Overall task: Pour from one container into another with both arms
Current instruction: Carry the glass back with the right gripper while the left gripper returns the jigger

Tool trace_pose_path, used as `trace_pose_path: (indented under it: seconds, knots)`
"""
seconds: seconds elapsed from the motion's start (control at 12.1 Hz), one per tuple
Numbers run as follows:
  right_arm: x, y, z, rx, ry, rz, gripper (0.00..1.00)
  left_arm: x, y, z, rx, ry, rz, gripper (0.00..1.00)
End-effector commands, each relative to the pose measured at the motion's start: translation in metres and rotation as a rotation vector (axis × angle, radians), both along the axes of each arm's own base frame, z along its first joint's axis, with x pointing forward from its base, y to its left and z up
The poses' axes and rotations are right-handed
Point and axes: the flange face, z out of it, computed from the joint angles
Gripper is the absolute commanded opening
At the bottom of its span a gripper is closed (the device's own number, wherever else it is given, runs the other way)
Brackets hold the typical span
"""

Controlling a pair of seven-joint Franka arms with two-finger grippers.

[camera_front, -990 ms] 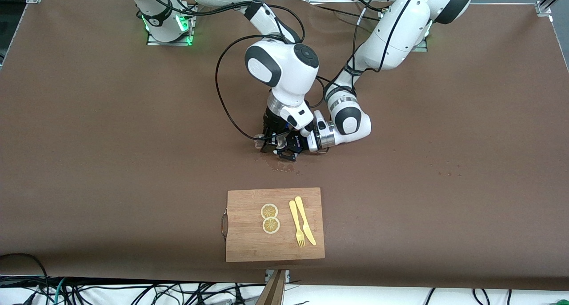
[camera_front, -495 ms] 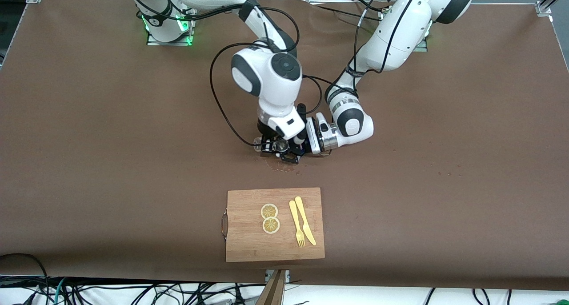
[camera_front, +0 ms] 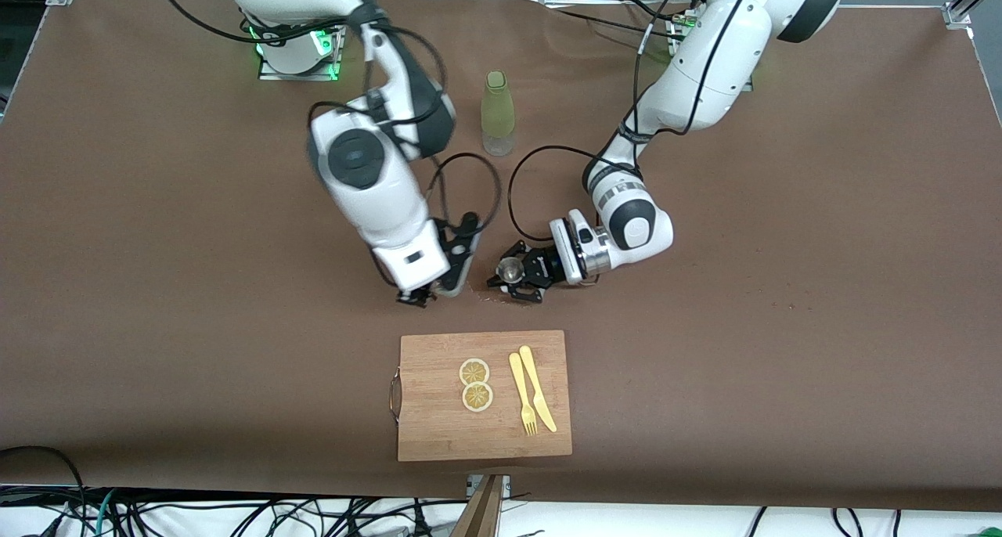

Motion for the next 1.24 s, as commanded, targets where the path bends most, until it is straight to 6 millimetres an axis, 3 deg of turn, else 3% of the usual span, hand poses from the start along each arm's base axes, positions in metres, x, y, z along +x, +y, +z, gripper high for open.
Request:
trace_pose_path:
  seconds: [0.0,0.33,0.49,0.74,0.91,1.16]
  knots:
    - [0.001,-0.063,0.005,0.134,0.034,-0.02,0.09,0.022,0.026,0.025,-0.021,-0.024,0.043,0.0]
    - [0.011,-0.169,-0.005,0.35,0.06,-0.035,0.1,0.051,0.079,0.045,-0.04,-0.023,-0.003,0.0]
    - [0.011,-0.217,-0.022,0.466,0.048,-0.055,0.1,0.064,0.108,0.055,-0.052,-0.03,-0.021,0.0]
    - [-0.003,-0.282,-0.066,0.677,-0.016,-0.09,0.1,0.077,0.145,0.064,-0.08,-0.06,-0.03,0.0]
    - [-0.02,-0.313,-0.096,0.798,-0.063,-0.1,0.1,0.083,0.177,0.067,-0.087,-0.082,-0.059,0.0]
    - [-0.038,-0.363,-0.128,0.832,-0.1,-0.064,0.1,0.083,0.233,0.061,-0.106,-0.082,-0.103,0.0]
